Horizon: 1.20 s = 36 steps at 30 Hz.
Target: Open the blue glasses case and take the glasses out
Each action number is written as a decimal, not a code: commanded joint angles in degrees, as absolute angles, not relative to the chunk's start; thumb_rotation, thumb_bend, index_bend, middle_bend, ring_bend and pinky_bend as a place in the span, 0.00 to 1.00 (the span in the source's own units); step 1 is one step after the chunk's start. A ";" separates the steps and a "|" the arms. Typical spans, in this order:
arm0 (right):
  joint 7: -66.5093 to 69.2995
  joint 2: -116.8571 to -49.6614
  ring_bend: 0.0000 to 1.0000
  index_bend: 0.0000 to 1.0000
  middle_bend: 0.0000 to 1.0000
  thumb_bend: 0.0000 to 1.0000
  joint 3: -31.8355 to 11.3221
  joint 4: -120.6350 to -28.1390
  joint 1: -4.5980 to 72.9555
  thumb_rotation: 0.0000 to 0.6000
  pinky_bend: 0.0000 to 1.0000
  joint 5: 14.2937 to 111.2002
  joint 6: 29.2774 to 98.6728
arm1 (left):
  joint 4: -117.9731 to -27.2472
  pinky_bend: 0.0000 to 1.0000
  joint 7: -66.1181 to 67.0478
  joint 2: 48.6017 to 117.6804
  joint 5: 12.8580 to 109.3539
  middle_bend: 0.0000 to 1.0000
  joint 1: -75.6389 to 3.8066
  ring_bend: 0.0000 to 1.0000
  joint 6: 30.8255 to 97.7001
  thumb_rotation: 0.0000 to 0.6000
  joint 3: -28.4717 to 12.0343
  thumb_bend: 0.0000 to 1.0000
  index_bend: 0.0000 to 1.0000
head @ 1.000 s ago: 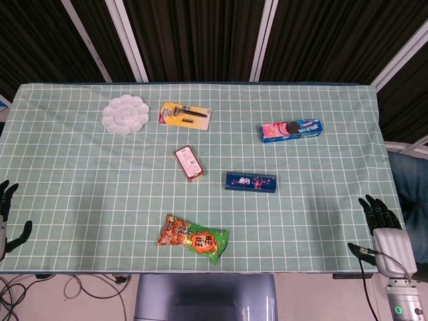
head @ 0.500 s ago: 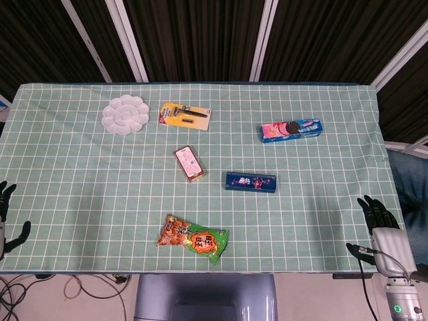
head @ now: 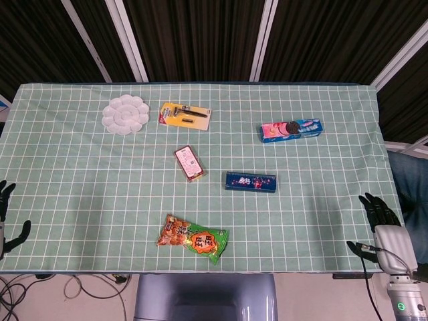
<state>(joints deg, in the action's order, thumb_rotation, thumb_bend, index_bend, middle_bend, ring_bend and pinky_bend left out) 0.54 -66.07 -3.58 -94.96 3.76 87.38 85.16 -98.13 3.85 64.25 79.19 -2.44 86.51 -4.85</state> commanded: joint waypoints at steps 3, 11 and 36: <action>3.09 -60.62 0.07 0.12 0.14 0.36 -5.68 -98.52 10.04 1.00 0.17 86.96 76.17 | -98.36 0.00 4.27 64.31 78.94 0.00 -2.57 0.00 86.27 1.00 -4.87 0.37 0.06; -1.76 -56.18 0.07 0.15 0.16 0.38 -10.54 -104.07 21.10 1.00 0.17 75.24 58.76 | -99.06 0.00 4.43 63.84 77.23 0.00 -2.71 0.00 85.03 1.00 -5.03 0.37 0.06; -44.28 -83.09 0.10 0.22 0.22 0.33 -15.18 -100.38 47.46 1.00 0.17 31.98 63.70 | -99.54 0.00 4.00 63.17 76.16 0.00 -3.04 0.00 83.47 1.00 -4.85 0.37 0.06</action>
<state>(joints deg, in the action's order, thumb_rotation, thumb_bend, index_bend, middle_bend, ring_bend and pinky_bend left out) -41.12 -80.35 -14.54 -102.18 44.71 34.95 61.86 -99.53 4.00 63.19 76.18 -3.02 83.49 -4.84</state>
